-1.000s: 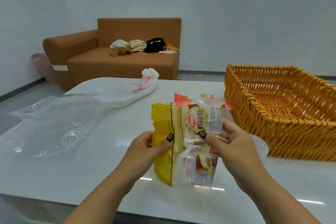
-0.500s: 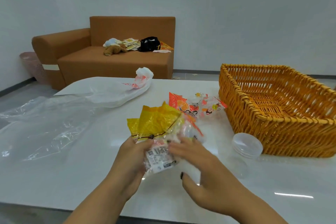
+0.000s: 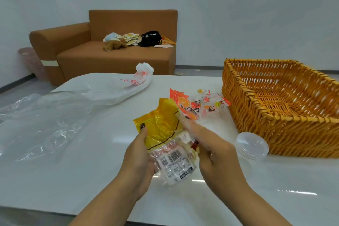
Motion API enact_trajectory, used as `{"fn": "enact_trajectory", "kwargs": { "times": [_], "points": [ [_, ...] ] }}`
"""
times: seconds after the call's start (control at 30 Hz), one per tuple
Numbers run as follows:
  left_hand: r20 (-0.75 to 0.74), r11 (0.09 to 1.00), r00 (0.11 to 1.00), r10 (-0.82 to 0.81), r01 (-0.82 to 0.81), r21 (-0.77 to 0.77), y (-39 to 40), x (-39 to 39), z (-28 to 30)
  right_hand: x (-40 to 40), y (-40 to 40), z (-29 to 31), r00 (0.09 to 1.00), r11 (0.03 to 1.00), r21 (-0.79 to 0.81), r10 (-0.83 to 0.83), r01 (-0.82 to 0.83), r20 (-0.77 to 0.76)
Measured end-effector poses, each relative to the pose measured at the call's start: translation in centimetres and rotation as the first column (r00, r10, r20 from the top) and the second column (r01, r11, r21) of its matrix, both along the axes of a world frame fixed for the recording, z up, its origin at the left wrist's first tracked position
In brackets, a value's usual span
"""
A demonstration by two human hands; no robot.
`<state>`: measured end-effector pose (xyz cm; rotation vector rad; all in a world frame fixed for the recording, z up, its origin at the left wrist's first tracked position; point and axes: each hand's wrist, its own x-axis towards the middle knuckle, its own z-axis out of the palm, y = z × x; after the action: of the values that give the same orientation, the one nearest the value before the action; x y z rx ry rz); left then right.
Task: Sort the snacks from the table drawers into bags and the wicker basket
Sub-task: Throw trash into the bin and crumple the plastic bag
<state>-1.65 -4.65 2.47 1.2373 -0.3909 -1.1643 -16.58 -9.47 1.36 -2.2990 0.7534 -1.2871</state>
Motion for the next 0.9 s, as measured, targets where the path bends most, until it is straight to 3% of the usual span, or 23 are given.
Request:
{"fn": "enact_trajectory", "kwargs": {
  "times": [0.1, 0.2, 0.33, 0.47, 0.6, 0.77, 0.9],
  "points": [
    [-0.052, 0.996, 0.996, -0.073, 0.07, -0.047, -0.1, -0.2, 0.1, -0.6, -0.4, -1.7, 0.966, 0.926, -0.366, -0.174, 0.094, -0.19],
    [-0.004, 0.984, 0.986, -0.169, 0.168, -0.065, 0.0, -0.5, 0.4, -0.6, 0.0, -2.3, 0.927, 0.858, -0.509, -0.245, 0.072, -0.283],
    [0.195, 0.984, 0.965, -0.177, 0.178, 0.014, -0.2, -1.2, -0.1, -0.7, 0.8, -2.9, 0.899, 0.856, -0.515, -0.262, 0.049, -0.35],
    [0.238, 0.996, 0.968, -0.085, 0.081, 0.025, -0.4, -0.8, -0.2, -1.8, 0.9, -3.8, 0.888, 0.921, -0.375, -0.087, -0.1, -0.451],
    [0.074, 0.998, 0.996, -0.058, 0.06, -0.021, -0.7, 0.6, 0.6, -3.8, 0.8, -2.4, 0.903, 0.89, -0.438, -0.08, -0.125, -0.421],
    [-0.207, 0.971, 0.949, -0.237, 0.24, -0.011, 0.2, 0.8, 0.1, -4.2, 1.7, -2.3, 0.943, 0.84, -0.53, -0.073, -0.117, -0.325],
    [-0.283, 0.928, 0.884, -0.371, 0.367, -0.071, 1.0, -0.2, -0.5, -4.8, 2.0, -1.8, 0.961, 0.868, -0.475, 0.009, -0.144, -0.275]
  ]
}}
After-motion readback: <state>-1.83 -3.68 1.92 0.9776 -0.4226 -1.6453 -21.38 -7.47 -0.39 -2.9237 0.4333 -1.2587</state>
